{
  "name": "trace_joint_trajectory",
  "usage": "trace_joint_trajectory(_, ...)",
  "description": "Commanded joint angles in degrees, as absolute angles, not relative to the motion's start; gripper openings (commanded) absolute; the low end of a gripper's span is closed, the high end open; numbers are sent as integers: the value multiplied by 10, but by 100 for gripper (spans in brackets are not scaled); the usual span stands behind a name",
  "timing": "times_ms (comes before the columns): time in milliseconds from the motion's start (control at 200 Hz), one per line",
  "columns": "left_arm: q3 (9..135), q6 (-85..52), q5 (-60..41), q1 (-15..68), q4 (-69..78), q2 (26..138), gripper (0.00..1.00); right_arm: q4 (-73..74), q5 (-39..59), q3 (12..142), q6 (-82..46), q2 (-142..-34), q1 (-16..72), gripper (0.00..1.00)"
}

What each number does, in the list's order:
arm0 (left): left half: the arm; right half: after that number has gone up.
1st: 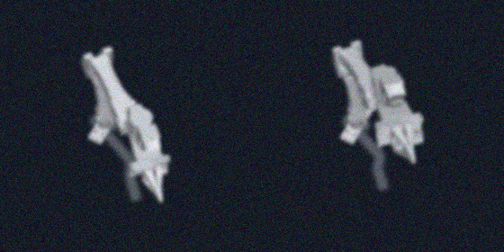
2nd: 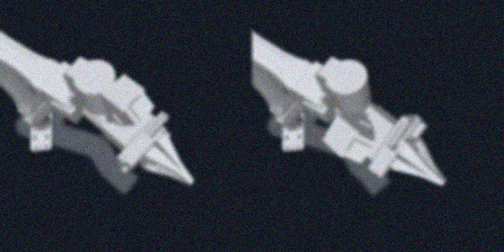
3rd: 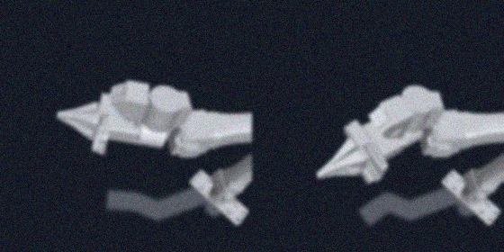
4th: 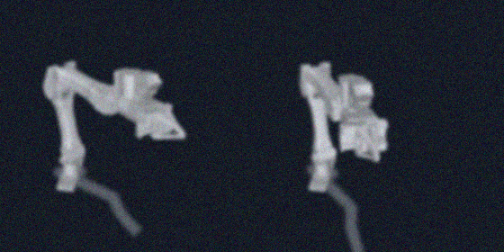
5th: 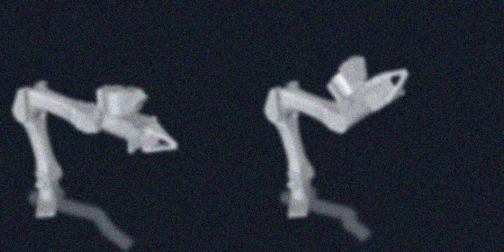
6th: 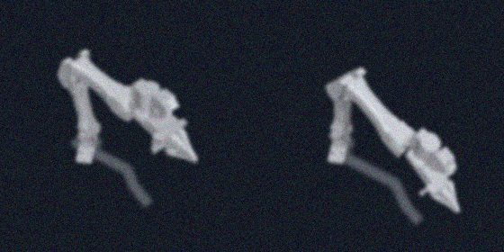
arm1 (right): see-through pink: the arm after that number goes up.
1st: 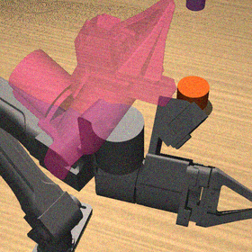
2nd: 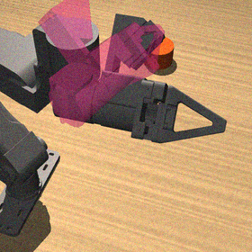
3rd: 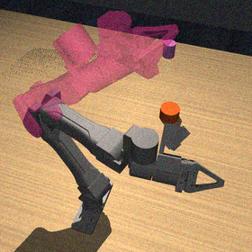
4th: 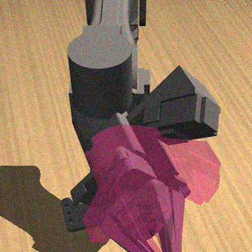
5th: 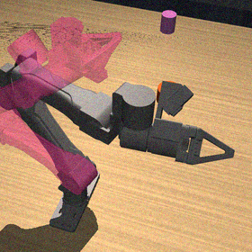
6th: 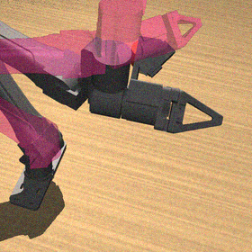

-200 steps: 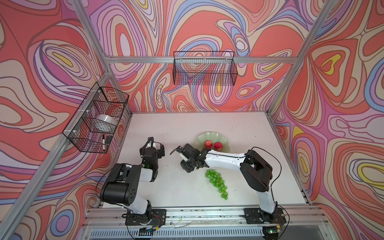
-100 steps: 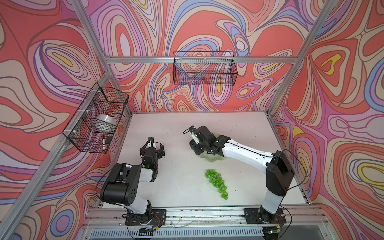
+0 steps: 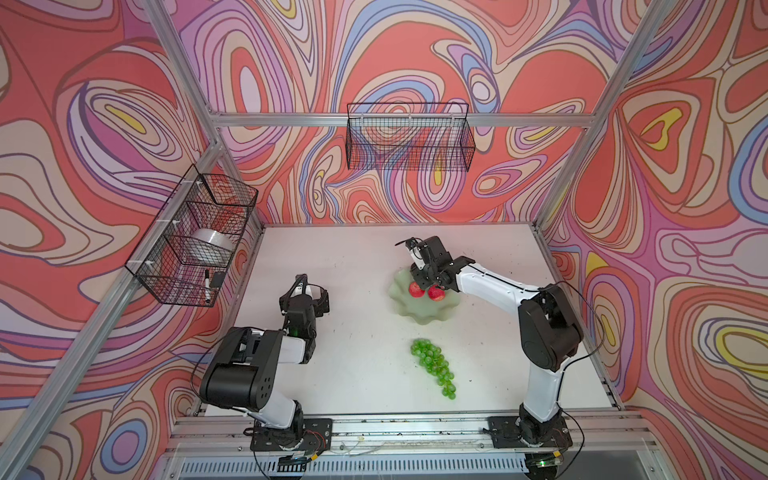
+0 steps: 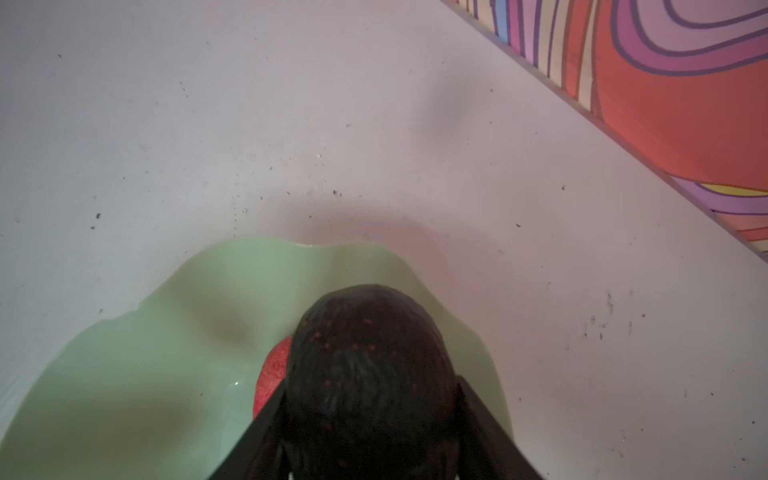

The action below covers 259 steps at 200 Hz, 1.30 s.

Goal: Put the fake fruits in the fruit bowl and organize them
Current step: 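Carry the avocado with the right gripper into the bowl beside the apples and release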

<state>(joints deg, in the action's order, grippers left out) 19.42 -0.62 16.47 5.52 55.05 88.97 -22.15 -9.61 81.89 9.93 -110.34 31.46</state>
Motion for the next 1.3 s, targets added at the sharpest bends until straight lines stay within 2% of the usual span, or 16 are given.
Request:
trace_joint_trajectory(0, 200, 0, 163, 50, 554, 890, 100, -173, -81, 808, 133, -1113, 300, 43)
trace_joint_trajectory(205, 200, -1, 163, 50, 554, 890, 100, -165, -94, 814, 152, -1141, 299, 44)
trace_joint_trajectory(486, 200, 0, 163, 50, 554, 890, 100, -153, -92, 809, 147, -1157, 298, 50)
trace_joint_trajectory(811, 200, -1, 163, 50, 554, 890, 100, -161, -88, 798, 135, -1137, 298, 68)
trace_joint_trajectory(921, 200, -1, 163, 51, 554, 889, 100, -170, -91, 802, 114, -1113, 298, 72)
trace_joint_trajectory(1101, 200, 0, 163, 50, 554, 890, 100, -220, -81, 817, 66, -1051, 298, 73)
trace_joint_trajectory(1292, 200, -1, 163, 50, 554, 890, 100, -289, -57, 745, 22, -940, 333, 74)
